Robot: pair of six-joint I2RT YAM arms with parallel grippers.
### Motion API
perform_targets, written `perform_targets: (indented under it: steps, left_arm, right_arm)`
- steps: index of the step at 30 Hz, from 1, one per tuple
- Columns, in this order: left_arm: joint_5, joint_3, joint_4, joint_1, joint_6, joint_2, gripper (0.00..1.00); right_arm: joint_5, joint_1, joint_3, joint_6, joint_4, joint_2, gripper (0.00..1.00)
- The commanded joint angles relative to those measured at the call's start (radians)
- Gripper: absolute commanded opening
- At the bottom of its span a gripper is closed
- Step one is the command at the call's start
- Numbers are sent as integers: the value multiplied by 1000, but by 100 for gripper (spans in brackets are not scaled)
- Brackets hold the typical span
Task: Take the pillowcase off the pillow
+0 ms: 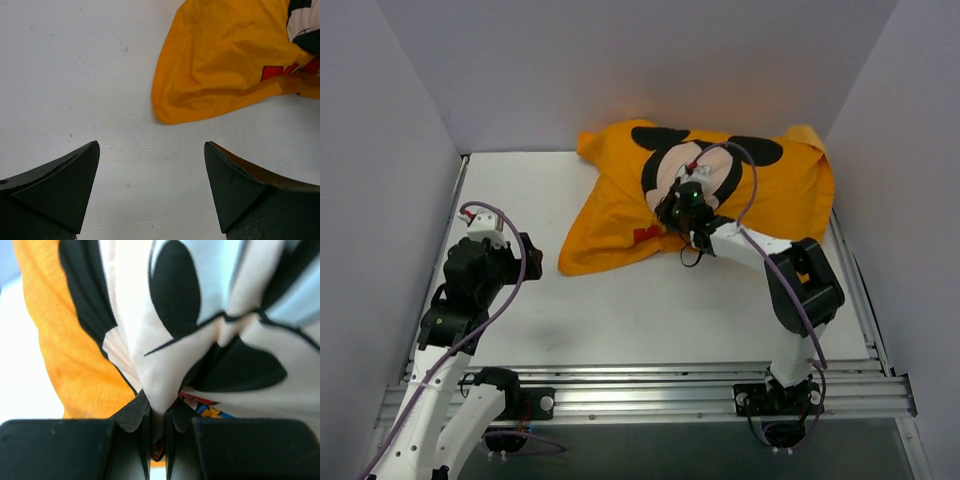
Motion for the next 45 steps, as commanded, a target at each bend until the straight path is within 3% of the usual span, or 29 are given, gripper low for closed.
perform_targets:
  steps: [1,8,9,10,11,14,17,20,24,28,32,35,39,41,45]
  left_arm:
    - [6,47,11,1,-18,11,94]
    - [87,211,-22,1,-21,103,94]
    - [101,234,-21,0,-20,138,94]
    - [110,254,-18,-2,-20,157,94]
    - [119,295,-13,-4,-20,201,94]
    - [150,379,4,-16,-27,275,94]
    - [164,423,48,-43,-38,395,94]
    - [171,434,102,-82,-67,496,94]
    - [231,399,138,-155,-185,610,94]
    - [193,285,168,-270,-272,648,95]
    - [144,107,195,-376,-381,587,95]
    - [96,6,144,-444,-449,475,95]
    - [-106,10,-83,-451,-449,236,94]
    - [-181,59,-113,-448,-423,139,94]
    - [-246,198,-144,-442,-322,157,94]
  right_arm:
    - [-297,194,-65,-82,-225,-118,0]
    - [-170,325,-204,-159,-501,-458,0]
    - [-141,324,-230,-151,-565,-495,4]
    - [-72,324,-240,-137,-591,-531,14]
    - [-26,322,-251,-128,-611,-605,42]
    - [84,316,-293,-64,-667,-748,71]
    - [234,307,-327,49,-751,-851,75]
    - [268,247,-398,103,-777,-881,76]
    - [35,42,-493,59,-568,-838,76]
    - [-139,-25,-478,-16,-363,-677,76]
    - [-249,-28,-309,-100,-285,-440,75]
    - [-266,-28,-223,-136,-321,-379,75]
    - [-214,-40,-107,-200,-424,-411,83]
    - [-225,-64,-100,-223,-458,-450,91]
    - [-370,-202,-106,-231,-460,-486,100]
